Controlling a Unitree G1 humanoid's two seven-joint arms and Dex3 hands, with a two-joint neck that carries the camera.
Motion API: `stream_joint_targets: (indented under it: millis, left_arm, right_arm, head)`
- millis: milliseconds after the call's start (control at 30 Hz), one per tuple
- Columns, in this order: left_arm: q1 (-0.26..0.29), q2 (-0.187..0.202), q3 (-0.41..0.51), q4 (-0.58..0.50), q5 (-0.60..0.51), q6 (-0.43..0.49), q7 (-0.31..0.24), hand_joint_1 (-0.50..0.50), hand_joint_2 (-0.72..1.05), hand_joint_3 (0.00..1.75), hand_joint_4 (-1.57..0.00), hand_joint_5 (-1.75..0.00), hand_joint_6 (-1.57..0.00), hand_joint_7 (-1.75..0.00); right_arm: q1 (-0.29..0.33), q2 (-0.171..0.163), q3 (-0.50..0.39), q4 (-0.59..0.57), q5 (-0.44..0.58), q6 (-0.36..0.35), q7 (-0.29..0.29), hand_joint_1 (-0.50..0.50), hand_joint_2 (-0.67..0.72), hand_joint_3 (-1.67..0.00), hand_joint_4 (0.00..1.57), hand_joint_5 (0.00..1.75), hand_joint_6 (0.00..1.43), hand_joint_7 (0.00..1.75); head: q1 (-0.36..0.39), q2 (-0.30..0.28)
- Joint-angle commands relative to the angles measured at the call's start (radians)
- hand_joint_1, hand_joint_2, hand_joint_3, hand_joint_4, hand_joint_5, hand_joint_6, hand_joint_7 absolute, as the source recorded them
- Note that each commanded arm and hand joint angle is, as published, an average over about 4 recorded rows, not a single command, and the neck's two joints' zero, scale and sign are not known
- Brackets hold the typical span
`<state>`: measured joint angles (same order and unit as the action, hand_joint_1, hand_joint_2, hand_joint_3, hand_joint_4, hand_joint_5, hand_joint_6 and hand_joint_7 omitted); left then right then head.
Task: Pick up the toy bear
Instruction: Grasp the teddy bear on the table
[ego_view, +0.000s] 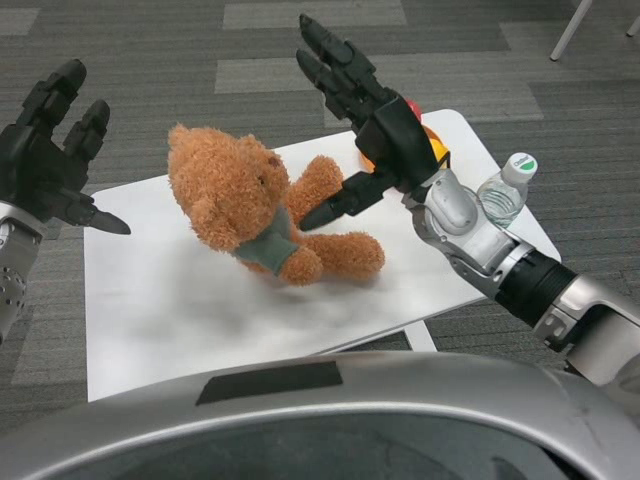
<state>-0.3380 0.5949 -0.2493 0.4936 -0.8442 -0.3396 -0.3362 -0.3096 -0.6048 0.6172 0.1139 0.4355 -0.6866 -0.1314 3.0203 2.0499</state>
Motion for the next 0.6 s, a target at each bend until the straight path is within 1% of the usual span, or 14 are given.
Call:
stream_joint_targets:
  millis: [33,100,200,300,333,400,433,533,600]
  left_arm:
    - [0.014,0.011,-0.006,-0.005,-0.004,0.007,-0.001,-0.5,-0.19,0.07,0.0,0.0,0.0,-0.21]
    - [0.016,0.011,-0.007,-0.005,-0.004,0.007,-0.001,-0.5,-0.19,0.09,0.0,0.0,0.0,-0.21]
    - [0.018,0.011,-0.007,-0.004,-0.003,0.007,-0.001,-0.5,-0.19,0.09,0.0,0.0,0.0,-0.21]
    - [0.019,0.01,-0.01,-0.004,-0.003,0.007,-0.001,-0.5,-0.19,0.09,0.0,0.0,0.0,-0.21]
    - [0.019,0.01,-0.012,-0.003,-0.003,0.007,-0.002,-0.5,-0.19,0.09,0.0,0.0,0.0,-0.21]
    - [0.019,0.01,-0.015,-0.001,-0.003,0.007,-0.002,-0.5,-0.19,0.09,0.0,0.0,0.0,-0.21]
    - [0.019,0.01,-0.017,0.0,-0.003,0.007,-0.003,-0.5,-0.19,0.09,0.0,0.0,0.0,-0.21]
    - [0.019,0.01,-0.025,0.0,-0.003,0.007,-0.003,-0.5,-0.19,0.04,0.0,0.0,0.0,-0.21]
    - [0.019,0.011,-0.029,0.0,-0.003,0.006,-0.004,-0.5,-0.19,0.04,0.0,0.0,0.0,-0.21]
  right_arm:
    - [0.004,-0.027,0.032,-0.006,0.005,0.004,0.025,-0.4,-0.03,-0.16,0.0,0.1,0.0,0.07]
    - [0.003,-0.028,0.046,-0.005,0.005,0.004,0.03,-0.42,-0.03,-0.16,0.0,0.1,0.0,0.07]
    - [-0.001,-0.029,0.077,-0.003,0.005,0.004,0.036,-0.42,-0.03,-0.16,0.0,0.1,0.0,0.07]
    - [-0.019,-0.033,0.122,0.007,0.006,0.005,0.038,-0.42,-0.03,-0.16,0.0,0.1,0.0,0.07]
    - [-0.028,-0.027,0.14,0.023,0.006,0.005,0.039,-0.42,-0.03,-0.16,0.0,0.1,0.0,0.07]
    - [-0.04,0.003,0.161,0.069,0.005,0.004,0.049,-0.42,-0.05,-0.16,0.0,0.1,0.0,0.07]
    - [-0.044,0.028,0.161,0.099,0.005,0.004,0.057,-0.42,-0.07,-0.16,0.0,0.1,0.0,0.07]
    - [-0.055,0.074,0.157,0.172,0.004,0.003,0.078,-0.42,-0.05,-0.16,0.0,0.1,0.0,0.07]
    - [-0.077,0.108,0.167,0.253,0.003,0.002,0.1,-0.42,-0.03,-0.16,0.0,0.1,0.0,0.07]
  head:
    - [0.002,0.004]
    - [0.002,0.008]
    - [-0.003,0.009]
    - [-0.001,0.012]
    - [0.005,0.016]
    - [0.021,0.022]
    - [0.029,0.025]
    - [0.035,0.024]
    - [0.04,0.027]
